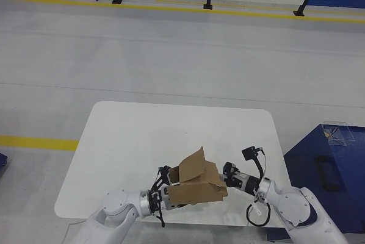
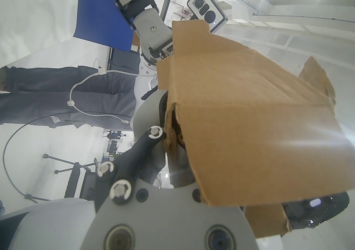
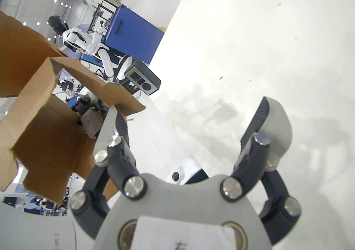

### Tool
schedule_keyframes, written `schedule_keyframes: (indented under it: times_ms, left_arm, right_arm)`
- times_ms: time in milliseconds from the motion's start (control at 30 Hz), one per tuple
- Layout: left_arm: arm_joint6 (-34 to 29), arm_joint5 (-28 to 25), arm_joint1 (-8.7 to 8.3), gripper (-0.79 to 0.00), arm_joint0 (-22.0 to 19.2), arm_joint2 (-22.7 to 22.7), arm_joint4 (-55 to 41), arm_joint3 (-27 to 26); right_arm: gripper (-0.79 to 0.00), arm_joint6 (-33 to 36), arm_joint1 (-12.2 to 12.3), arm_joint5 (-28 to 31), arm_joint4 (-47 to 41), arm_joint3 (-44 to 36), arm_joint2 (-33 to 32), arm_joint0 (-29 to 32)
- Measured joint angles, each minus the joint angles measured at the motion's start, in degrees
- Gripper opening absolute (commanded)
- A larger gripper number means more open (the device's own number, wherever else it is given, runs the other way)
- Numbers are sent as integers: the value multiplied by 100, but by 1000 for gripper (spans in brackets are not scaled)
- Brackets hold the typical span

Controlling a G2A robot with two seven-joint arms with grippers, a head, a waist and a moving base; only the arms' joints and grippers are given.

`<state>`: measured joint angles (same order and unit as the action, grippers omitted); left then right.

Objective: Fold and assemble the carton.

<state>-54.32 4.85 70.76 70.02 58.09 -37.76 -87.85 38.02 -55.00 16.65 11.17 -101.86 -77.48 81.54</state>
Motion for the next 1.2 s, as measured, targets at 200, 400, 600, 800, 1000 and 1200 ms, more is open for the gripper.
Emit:
schedule_keyframes:
  times_ms: [200,400,600,800,1000,1200]
  left_arm:
    - [113,124,10,-785,-70,-9,-66,85]
    - [172,274,35,-785,-174,-49,-230,227]
    - [227,424,46,-785,-223,-62,-335,305]
    - [440,525,54,-785,-182,-74,-364,259]
    - [525,628,66,-785,-197,-142,-346,271]
    - [500,614,67,-785,-186,-162,-334,276]
  right_arm:
    - [0,83,7,41,-260,48,-132,10]
    - [0,150,33,80,-421,-4,-376,106]
    - [0,182,41,-7,-872,-39,-555,216]
    - [0,-103,38,-15,-815,-142,-691,278]
    - [0,-284,52,276,-1057,-520,-1040,685]
    - [0,-240,17,78,-644,-509,-666,617]
